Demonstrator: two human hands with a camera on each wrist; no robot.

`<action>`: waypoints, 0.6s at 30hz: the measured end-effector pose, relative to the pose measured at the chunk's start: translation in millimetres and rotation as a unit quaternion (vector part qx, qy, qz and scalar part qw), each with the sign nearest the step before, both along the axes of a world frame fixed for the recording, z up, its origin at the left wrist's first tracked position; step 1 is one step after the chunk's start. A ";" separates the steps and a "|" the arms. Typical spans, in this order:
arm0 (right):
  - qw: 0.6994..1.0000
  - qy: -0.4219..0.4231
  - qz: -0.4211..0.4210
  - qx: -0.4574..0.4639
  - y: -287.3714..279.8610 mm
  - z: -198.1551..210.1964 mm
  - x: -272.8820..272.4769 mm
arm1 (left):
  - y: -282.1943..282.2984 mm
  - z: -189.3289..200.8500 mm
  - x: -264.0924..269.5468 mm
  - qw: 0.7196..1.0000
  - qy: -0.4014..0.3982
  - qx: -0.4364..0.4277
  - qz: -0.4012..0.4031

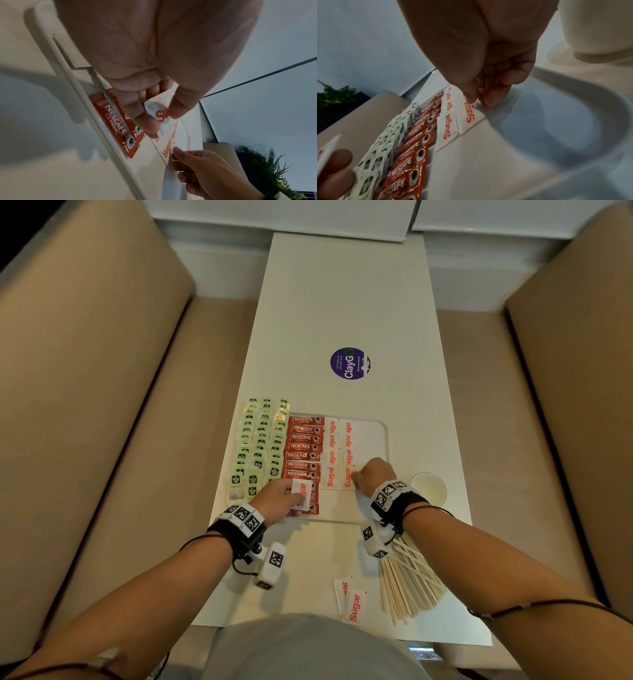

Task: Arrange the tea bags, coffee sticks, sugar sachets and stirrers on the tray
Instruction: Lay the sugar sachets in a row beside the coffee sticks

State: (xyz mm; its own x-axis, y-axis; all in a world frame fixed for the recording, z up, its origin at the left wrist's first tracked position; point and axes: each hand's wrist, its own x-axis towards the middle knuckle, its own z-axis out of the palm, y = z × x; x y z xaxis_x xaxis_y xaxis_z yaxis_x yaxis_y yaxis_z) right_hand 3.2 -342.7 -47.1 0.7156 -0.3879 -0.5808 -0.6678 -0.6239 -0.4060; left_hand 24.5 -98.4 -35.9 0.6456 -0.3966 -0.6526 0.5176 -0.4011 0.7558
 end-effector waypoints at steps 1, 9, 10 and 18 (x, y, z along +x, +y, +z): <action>1.000 -0.003 0.013 -0.010 1.1 1.6 -0.4 | -0.3 0.7 -0.5 1.000 0.006 -0.004 0.004; 0.978 -0.066 0.175 0.089 31.5 24.7 -9.1 | -3.8 6.3 -2.8 1.000 -0.007 -0.021 0.019; 0.972 -0.072 0.198 0.101 35.1 29.4 -12.1 | -4.4 7.0 -2.7 0.999 -0.010 -0.021 0.021; 0.958 -0.088 0.232 0.147 46.2 28.0 -19.6 | -3.9 7.3 -0.7 0.999 -0.013 -0.013 0.033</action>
State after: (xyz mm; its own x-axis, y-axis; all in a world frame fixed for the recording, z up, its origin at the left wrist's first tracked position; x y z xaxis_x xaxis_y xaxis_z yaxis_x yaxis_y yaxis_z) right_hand -16.4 -296.6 -19.1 0.8679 0.1574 -0.4711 -0.2512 -0.6791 -0.6897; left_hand 23.8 -102.3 -28.5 0.6883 -0.3690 -0.6246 0.5219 -0.3462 0.7796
